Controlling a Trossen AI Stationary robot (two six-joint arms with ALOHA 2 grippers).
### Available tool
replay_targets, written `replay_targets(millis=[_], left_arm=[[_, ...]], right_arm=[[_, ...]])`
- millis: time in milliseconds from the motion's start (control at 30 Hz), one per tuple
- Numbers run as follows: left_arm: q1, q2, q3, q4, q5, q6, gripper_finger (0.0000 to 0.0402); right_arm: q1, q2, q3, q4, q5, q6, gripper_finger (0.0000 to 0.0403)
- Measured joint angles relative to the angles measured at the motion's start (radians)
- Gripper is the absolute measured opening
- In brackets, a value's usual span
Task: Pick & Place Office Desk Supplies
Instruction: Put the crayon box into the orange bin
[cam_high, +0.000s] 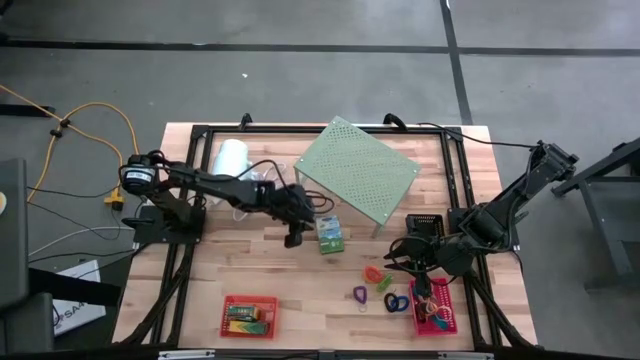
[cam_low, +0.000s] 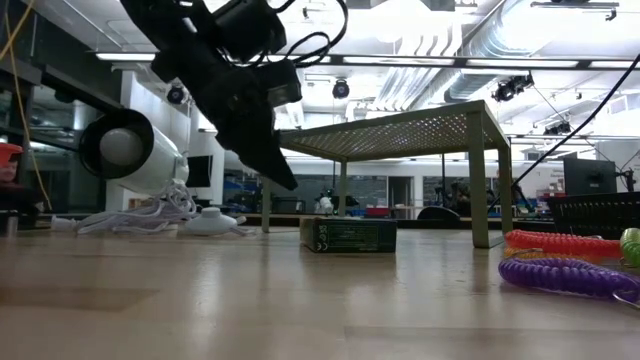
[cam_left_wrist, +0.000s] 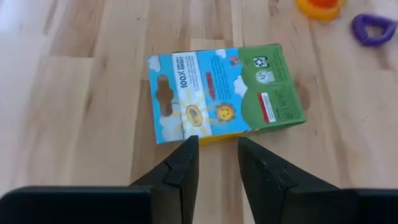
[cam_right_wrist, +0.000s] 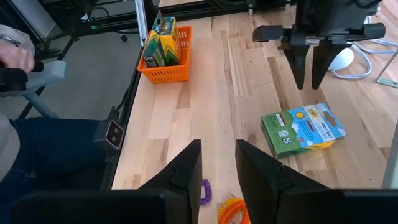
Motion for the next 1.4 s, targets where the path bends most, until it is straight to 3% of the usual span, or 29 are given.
replay_targets(millis=[967, 1400], left_arm=[[-0.027, 0.067, 0.0, 0.04, -0.132, 0.165, 0.0107], [0.019, 0.066, 0.0, 0.038, -0.119, 0.073, 0.0107]], right_arm=[[0.0, 0.0, 0.0, 0.0, 0.0, 0.0, 0.0086], [0.0, 0.0, 0.0, 0.0, 0.0, 0.0, 0.0086]])
